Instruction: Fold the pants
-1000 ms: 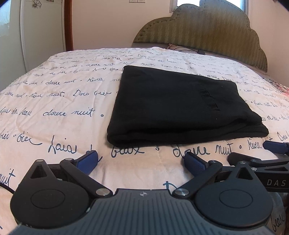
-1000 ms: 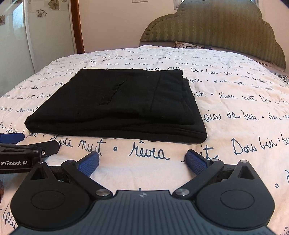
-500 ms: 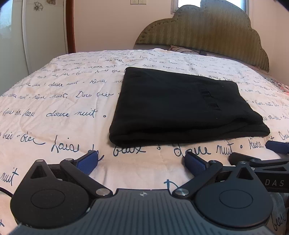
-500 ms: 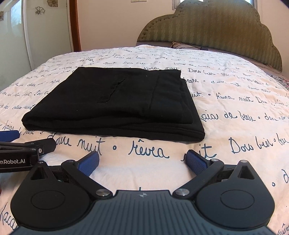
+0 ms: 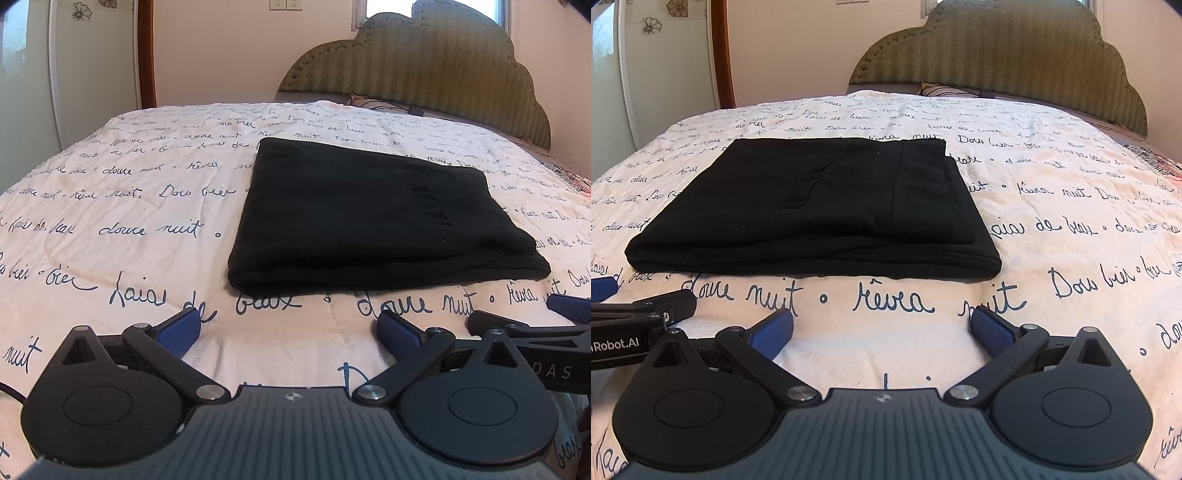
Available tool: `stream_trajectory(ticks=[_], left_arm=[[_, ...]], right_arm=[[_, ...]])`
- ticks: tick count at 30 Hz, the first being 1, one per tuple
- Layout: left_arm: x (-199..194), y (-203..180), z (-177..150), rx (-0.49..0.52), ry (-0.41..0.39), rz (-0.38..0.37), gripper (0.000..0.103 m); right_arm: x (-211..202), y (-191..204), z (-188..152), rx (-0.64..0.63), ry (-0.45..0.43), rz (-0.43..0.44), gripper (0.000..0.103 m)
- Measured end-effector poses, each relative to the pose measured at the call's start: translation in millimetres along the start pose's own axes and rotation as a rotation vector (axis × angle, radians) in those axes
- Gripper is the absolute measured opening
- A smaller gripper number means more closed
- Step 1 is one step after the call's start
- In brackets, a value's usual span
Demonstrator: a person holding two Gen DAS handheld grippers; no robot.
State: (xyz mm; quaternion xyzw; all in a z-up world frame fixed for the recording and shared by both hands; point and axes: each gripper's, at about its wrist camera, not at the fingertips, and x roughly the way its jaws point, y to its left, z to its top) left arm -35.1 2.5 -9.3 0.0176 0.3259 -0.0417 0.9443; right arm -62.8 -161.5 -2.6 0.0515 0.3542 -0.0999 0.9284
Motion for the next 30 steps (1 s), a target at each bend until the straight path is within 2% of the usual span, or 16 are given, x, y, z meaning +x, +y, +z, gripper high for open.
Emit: stream_trajectory(ticks=[30], left_arm=[[0.5,-1.2,0.0,-0.002,0.005,-0.002,0.103]], right_arm=[[0.3,-2.1,-0.7,0.004,-0.004,0.008,0.103]])
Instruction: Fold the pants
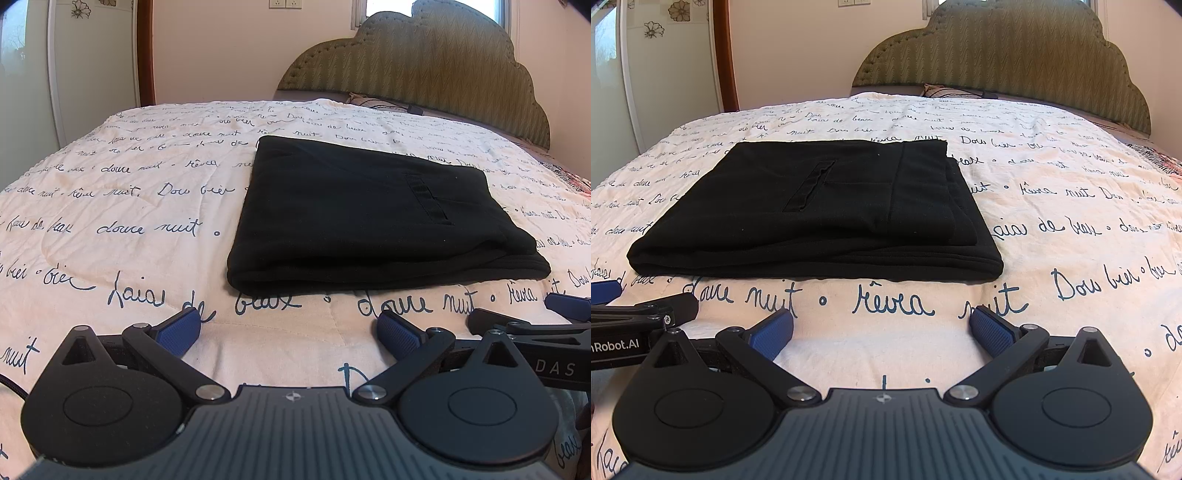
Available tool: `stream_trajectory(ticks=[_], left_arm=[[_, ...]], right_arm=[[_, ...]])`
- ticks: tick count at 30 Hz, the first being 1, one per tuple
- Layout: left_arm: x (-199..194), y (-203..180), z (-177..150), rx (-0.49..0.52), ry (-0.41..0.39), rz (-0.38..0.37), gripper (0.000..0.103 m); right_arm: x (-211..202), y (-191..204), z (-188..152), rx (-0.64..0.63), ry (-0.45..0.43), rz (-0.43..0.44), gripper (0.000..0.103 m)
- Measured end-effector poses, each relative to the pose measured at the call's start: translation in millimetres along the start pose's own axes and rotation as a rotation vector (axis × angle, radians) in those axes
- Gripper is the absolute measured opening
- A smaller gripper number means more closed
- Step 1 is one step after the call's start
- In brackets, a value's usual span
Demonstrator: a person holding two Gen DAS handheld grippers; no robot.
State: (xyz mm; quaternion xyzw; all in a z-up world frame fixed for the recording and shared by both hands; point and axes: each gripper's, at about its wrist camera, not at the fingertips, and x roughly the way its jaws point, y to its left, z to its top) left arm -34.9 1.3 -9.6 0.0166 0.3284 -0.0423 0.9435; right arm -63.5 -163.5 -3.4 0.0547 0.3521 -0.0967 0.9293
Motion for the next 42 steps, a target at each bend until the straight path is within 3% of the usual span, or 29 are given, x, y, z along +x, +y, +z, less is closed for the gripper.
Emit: stream_trajectory(ticks=[42], left_arm=[[-0.7,0.6,0.4,-0.01,0.0,-0.011,0.103]], right_arm=[[-0.4,-0.6,-0.1,0.002,-0.001,0.001,0.103]])
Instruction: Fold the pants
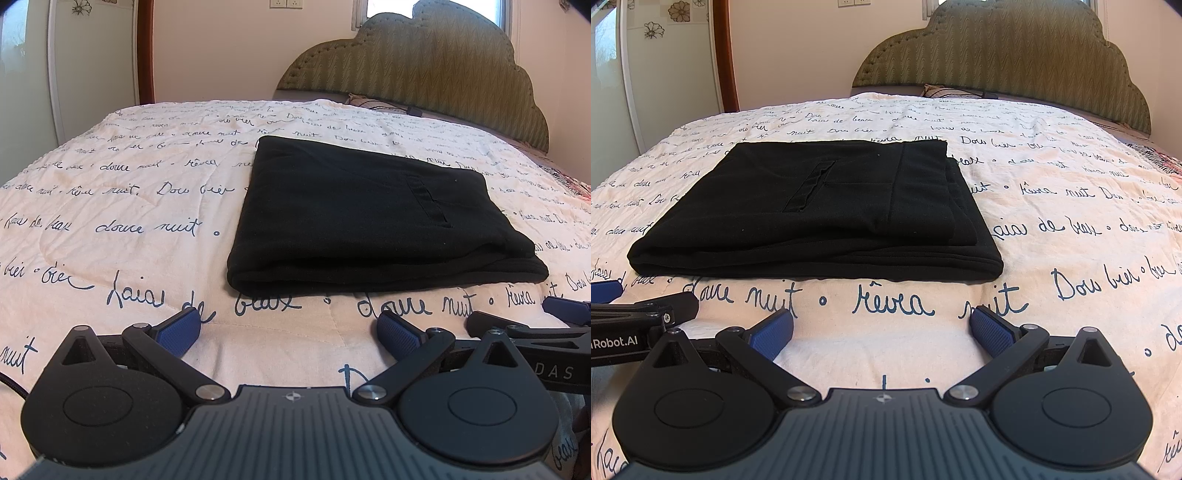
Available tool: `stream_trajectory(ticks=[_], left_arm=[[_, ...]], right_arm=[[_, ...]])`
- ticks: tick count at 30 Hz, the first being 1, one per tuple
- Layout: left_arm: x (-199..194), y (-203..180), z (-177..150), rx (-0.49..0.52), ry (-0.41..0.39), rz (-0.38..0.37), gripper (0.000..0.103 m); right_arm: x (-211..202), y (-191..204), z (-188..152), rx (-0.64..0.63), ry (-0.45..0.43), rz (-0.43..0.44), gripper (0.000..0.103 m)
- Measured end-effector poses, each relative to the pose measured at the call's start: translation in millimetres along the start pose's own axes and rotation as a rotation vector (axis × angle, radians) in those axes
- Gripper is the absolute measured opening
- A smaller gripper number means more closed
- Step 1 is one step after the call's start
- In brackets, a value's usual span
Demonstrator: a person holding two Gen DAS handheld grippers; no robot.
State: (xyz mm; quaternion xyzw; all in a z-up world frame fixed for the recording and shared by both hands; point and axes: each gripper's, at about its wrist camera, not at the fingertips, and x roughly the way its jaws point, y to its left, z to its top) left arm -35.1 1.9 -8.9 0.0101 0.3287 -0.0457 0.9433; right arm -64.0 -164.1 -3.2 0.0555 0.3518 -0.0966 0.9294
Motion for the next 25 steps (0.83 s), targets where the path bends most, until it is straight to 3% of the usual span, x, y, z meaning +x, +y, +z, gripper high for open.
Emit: stream_trajectory(ticks=[15,25], left_arm=[[-3.0,7.0,-0.1,-0.039,-0.021,-0.041,0.103],[-2.4,0.3,-0.5,0.002,-0.005,-0.004,0.103]], right_arm=[[-0.3,0.1,0.0,0.001,0.0,0.0,0.103],[0.2,0.4,0.0,0.001,0.0,0.0,0.103]])
